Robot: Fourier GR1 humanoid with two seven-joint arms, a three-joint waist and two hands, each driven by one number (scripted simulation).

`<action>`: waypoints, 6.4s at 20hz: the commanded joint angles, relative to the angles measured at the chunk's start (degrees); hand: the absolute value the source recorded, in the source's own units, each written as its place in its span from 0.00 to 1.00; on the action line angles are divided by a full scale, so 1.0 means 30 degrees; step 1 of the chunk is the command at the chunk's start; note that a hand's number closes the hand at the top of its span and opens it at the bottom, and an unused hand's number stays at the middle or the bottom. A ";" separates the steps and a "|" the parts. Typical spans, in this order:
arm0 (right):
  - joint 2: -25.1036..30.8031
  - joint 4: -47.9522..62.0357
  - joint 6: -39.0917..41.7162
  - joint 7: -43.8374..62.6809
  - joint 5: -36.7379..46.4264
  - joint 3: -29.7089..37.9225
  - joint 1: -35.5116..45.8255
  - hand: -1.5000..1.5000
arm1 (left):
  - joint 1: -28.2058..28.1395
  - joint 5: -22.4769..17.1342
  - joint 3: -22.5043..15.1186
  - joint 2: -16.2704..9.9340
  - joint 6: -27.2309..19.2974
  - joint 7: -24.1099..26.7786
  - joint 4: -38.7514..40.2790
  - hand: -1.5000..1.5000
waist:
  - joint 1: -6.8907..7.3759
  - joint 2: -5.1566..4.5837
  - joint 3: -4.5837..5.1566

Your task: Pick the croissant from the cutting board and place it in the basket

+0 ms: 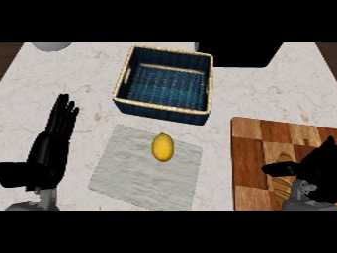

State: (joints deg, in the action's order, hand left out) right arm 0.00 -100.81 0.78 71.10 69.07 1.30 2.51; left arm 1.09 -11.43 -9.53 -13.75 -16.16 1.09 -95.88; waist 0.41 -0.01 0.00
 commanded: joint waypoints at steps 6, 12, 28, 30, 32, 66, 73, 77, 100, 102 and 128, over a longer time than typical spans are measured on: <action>0.0001 0.0621 -0.0700 0.3215 -0.1178 0.0594 -0.0199 0.00 | -0.0160 0.0169 -0.0010 0.0663 0.0619 0.1428 0.1573 0.50 | -0.0193 -0.0019 0.0012; 0.0001 0.2185 -0.2351 0.3659 -0.1519 -0.0379 -0.0017 0.00 | -0.0109 0.0531 -0.0178 0.0938 0.0306 0.0912 0.0805 0.50 | -0.0055 -0.0021 -0.0002; 0.0001 0.4077 -0.4571 0.1671 -0.1918 0.0413 -0.0898 0.00 | -0.0621 0.1041 0.0230 0.0816 0.0478 0.0078 -0.0342 0.50 | -0.0055 0.0016 -0.0005; 0.0001 0.4250 -0.3743 0.1743 -0.2355 0.0339 -0.0287 1.00 | -0.0030 0.1242 0.0176 0.1396 0.0455 0.0670 0.0845 0.50 | -0.0103 -0.0005 -0.0002; 0.0001 0.4313 -0.2563 0.0908 -0.3069 0.1079 -0.0136 1.00 | 0.0386 0.0587 0.1072 0.0709 0.1176 0.0222 0.0778 0.50 | -0.0114 -0.0004 0.0000; 0.0005 0.7516 -0.6221 -0.1863 -0.4752 -1.4064 1.4129 1.00 | 0.2404 0.1888 -0.1171 0.2562 0.2191 -0.0686 0.1558 0.50 | 0.4035 -0.0412 0.0005; 0.0008 0.7133 -0.8064 0.0162 -0.5709 -1.4671 1.7985 1.00 | 0.2155 0.2272 -0.1339 0.2659 0.1998 -0.0296 0.1730 0.50 | 0.3678 -0.0131 0.0081; 0.0010 0.7490 -0.8405 0.1797 -0.6329 -1.4591 1.9094 1.00 | 0.2402 0.1820 -0.0814 0.2450 0.2081 -0.0792 0.1338 0.50 | 0.3268 0.0049 0.0092; 0.0017 1.3103 -0.8075 0.4346 -0.6993 -1.4473 2.3044 1.00 | 0.0781 0.1929 0.0337 0.2260 0.1519 0.0241 0.1414 0.50 | 0.0895 0.0016 0.0042; 0.0016 1.2866 -0.7984 0.4264 -0.6962 -1.4723 2.2584 1.00 | 0.1678 0.1758 0.1020 0.1773 0.1343 -0.0824 0.0971 0.50 | 0.0595 0.0075 0.0019; 0.0010 1.6536 -1.1444 0.0729 -0.7991 -1.4515 1.9435 1.00 | -0.0037 0.1779 0.1469 0.1857 0.1969 0.0328 0.0810 0.50 | 0.0254 -0.0008 0.0014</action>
State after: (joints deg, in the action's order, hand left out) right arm 0.57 -51.12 -29.89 63.74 44.29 -42.25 61.30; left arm 1.62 -6.00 -5.78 -8.22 -10.77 0.33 -94.65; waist 1.47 -0.11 0.03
